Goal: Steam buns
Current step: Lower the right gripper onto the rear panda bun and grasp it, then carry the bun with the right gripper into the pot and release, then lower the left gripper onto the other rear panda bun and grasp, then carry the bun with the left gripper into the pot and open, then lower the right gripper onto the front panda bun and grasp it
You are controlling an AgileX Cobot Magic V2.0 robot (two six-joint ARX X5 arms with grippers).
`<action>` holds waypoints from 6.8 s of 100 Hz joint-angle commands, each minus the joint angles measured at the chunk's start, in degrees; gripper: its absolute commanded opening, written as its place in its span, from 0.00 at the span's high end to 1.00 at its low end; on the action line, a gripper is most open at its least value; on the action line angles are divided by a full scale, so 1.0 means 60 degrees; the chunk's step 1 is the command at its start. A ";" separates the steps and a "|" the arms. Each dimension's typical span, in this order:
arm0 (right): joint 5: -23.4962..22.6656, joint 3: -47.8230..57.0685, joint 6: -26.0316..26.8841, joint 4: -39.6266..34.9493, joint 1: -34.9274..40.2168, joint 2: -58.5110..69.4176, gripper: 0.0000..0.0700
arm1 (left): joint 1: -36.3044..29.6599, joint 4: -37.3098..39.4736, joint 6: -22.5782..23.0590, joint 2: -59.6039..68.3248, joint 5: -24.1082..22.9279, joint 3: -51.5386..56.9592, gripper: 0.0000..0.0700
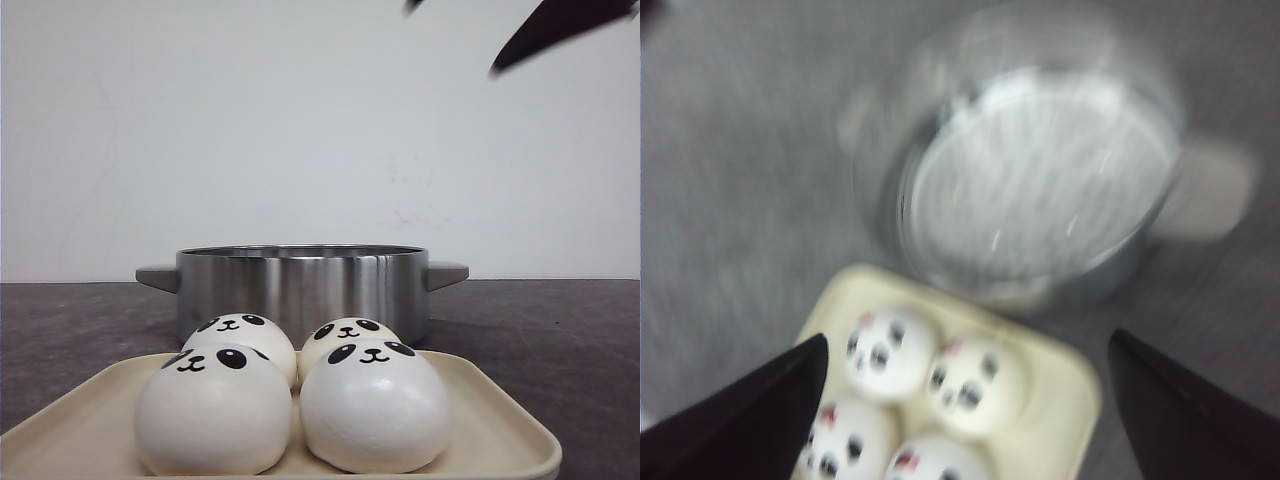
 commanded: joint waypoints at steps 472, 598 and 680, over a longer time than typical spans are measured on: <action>0.4543 0.4929 -0.0933 -0.1195 0.2586 -0.1333 0.98 | -0.5701 -0.1734 -0.0211 0.7930 -0.1985 0.2546 0.99; 0.4717 0.4925 -0.1249 -0.1479 0.2586 -0.1067 0.98 | -0.3690 0.1115 0.0736 1.2014 -0.3100 0.4189 0.21; 0.3847 0.1464 0.1781 -0.2291 0.4273 0.1410 0.98 | -0.4237 -0.2514 0.0736 0.5778 -0.3096 0.5144 0.29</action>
